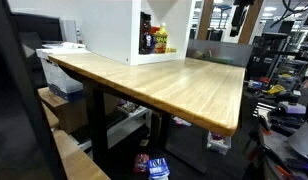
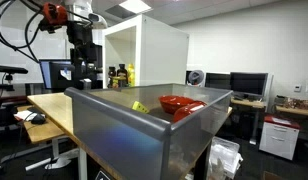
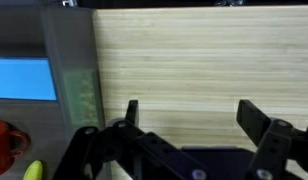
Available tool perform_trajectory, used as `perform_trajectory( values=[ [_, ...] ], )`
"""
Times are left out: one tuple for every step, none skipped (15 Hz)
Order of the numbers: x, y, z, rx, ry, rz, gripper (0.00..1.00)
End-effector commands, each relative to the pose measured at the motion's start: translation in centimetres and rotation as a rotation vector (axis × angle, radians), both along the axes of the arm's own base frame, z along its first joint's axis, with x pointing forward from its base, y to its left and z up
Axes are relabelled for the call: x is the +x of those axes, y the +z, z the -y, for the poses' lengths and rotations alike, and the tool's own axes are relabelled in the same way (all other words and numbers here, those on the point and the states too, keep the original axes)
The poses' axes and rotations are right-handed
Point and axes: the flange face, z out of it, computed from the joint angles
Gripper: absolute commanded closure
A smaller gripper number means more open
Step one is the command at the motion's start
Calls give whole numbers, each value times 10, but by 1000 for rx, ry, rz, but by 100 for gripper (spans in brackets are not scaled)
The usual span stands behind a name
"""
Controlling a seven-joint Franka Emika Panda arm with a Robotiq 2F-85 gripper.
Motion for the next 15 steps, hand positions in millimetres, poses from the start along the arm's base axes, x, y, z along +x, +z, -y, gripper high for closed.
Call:
perform_trajectory(
  values=[
    [0,1,0,0,0,-1,0],
    [0,1,0,0,0,-1,0],
    [0,1,0,0,0,-1,0],
    [0,1,0,0,0,-1,0],
    [0,1,0,0,0,-1,0],
    [0,1,0,0,0,-1,0],
    [0,1,0,0,0,-1,0],
    [0,1,0,0,0,-1,0],
    [0,1,0,0,0,-1,0],
    [0,1,0,0,0,-1,0],
    [0,1,0,0,0,-1,0],
    [0,1,0,0,0,-1,0],
    [1,0,-1,-2,0,1,0],
    [3,-2,-2,-6,-14,10,0],
    [5,-2,-4,-9,-12,17,0]
  ],
)
